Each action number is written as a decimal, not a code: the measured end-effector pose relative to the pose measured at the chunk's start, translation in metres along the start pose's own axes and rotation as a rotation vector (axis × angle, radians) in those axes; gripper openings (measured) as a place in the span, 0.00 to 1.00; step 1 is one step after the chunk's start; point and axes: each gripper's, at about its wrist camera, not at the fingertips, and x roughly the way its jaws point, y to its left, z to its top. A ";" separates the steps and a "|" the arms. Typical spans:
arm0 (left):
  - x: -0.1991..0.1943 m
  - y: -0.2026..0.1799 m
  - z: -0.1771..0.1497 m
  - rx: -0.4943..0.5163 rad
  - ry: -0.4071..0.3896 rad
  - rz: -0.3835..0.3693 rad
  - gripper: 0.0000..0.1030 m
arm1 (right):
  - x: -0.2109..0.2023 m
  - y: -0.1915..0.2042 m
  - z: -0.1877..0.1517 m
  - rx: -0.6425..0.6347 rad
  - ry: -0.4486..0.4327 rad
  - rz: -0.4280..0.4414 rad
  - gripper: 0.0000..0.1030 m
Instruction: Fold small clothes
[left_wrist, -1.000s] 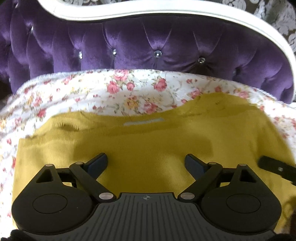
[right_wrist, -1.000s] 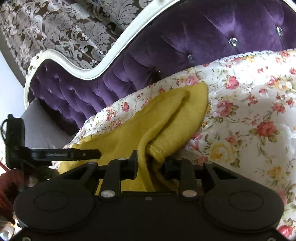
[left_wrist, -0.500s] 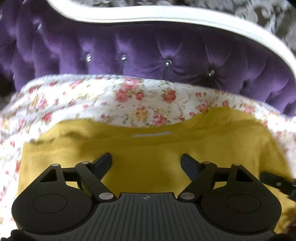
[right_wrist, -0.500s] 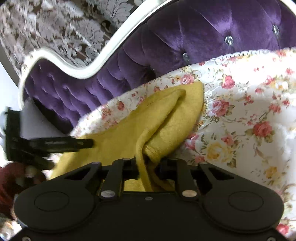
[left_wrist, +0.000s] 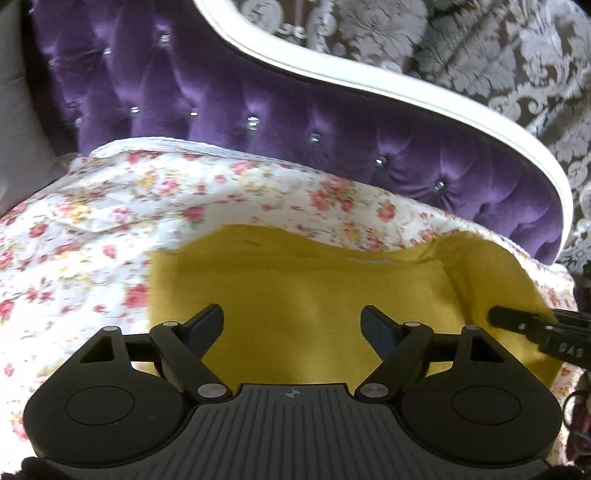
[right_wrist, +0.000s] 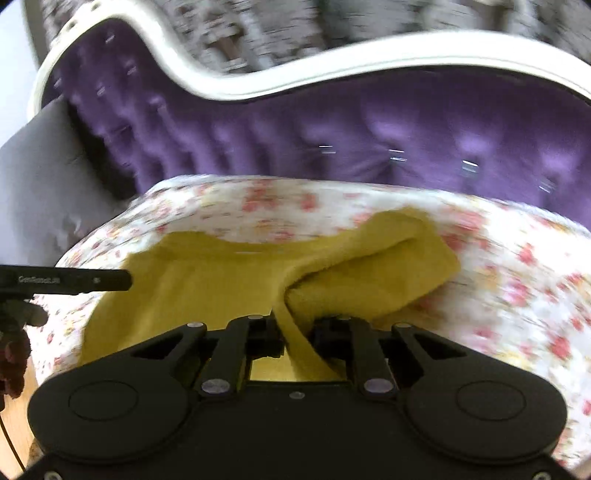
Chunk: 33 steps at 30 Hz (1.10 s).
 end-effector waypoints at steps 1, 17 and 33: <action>-0.003 0.006 -0.001 -0.009 -0.002 -0.002 0.79 | 0.005 0.014 0.001 -0.024 0.008 0.008 0.22; -0.021 0.049 -0.005 -0.082 -0.014 -0.096 0.79 | -0.002 0.097 -0.034 -0.107 -0.146 0.155 0.48; 0.005 0.008 -0.012 -0.073 0.092 -0.178 0.79 | -0.025 0.169 -0.122 -0.547 -0.235 -0.140 0.78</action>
